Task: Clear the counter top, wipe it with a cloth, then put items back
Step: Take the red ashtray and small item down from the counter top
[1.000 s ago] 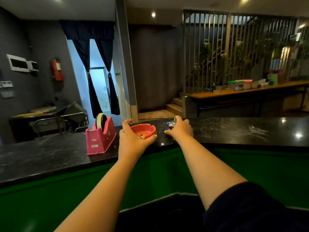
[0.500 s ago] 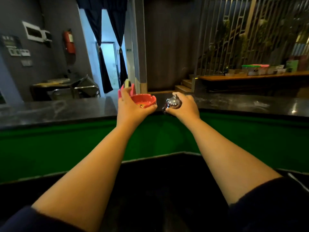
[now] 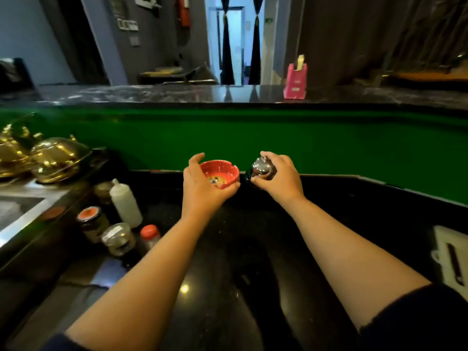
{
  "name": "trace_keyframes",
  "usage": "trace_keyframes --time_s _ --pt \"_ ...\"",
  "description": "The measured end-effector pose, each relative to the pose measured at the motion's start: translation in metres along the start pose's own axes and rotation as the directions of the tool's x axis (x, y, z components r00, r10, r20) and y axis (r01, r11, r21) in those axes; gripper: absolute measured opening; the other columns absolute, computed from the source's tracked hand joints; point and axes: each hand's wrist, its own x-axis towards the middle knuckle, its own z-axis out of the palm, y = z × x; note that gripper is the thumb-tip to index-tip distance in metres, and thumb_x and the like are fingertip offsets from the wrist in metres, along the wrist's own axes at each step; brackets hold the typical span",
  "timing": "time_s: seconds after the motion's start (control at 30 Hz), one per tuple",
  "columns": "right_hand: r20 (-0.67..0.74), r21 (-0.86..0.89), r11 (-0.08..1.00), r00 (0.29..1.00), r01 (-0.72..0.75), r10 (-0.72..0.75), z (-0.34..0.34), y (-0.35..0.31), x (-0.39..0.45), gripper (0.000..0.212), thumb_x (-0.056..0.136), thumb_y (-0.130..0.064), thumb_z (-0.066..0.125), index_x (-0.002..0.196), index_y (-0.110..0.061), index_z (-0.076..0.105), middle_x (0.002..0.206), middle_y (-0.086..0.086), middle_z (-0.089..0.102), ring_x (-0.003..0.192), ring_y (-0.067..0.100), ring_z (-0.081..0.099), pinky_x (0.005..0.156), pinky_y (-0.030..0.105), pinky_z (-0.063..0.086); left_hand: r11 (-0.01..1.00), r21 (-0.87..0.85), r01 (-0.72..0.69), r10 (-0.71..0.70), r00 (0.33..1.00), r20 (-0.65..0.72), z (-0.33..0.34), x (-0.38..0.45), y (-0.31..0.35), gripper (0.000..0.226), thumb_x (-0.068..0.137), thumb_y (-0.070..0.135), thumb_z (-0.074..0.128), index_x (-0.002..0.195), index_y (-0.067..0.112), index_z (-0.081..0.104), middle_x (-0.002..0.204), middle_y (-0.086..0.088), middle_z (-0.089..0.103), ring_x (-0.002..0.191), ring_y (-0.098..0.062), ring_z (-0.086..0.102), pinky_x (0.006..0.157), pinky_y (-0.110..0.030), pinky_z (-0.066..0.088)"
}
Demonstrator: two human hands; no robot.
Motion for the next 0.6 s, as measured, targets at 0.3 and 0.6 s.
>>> trace_keyframes --time_s 0.3,0.6 --pt "0.255 0.068 0.994 0.962 0.087 -0.102 0.131 -0.025 -0.014 0.07 0.072 -0.029 0.082 0.135 -0.028 0.051 0.123 -0.003 0.048 0.114 0.013 0.049 0.091 0.017 0.034 0.958 0.247 0.149 -0.13 0.987 -0.093 -0.057 -0.02 -0.102 0.105 0.053 0.057 0.083 0.14 0.024 0.033 0.133 0.0 0.045 0.123 -0.02 0.044 0.101 -0.039 0.042" --pt "0.426 0.168 0.983 0.893 0.081 -0.146 0.242 -0.035 0.034 0.078 0.07 -0.026 0.085 0.138 -0.022 0.049 0.13 -0.002 0.048 0.119 0.012 0.049 0.093 0.014 0.033 0.909 0.329 0.255 -0.205 0.962 -0.179 -0.081 0.046 -0.15 0.11 0.056 0.055 0.083 0.145 0.022 0.028 0.141 0.0 0.038 0.132 -0.023 0.031 0.106 -0.039 0.033"
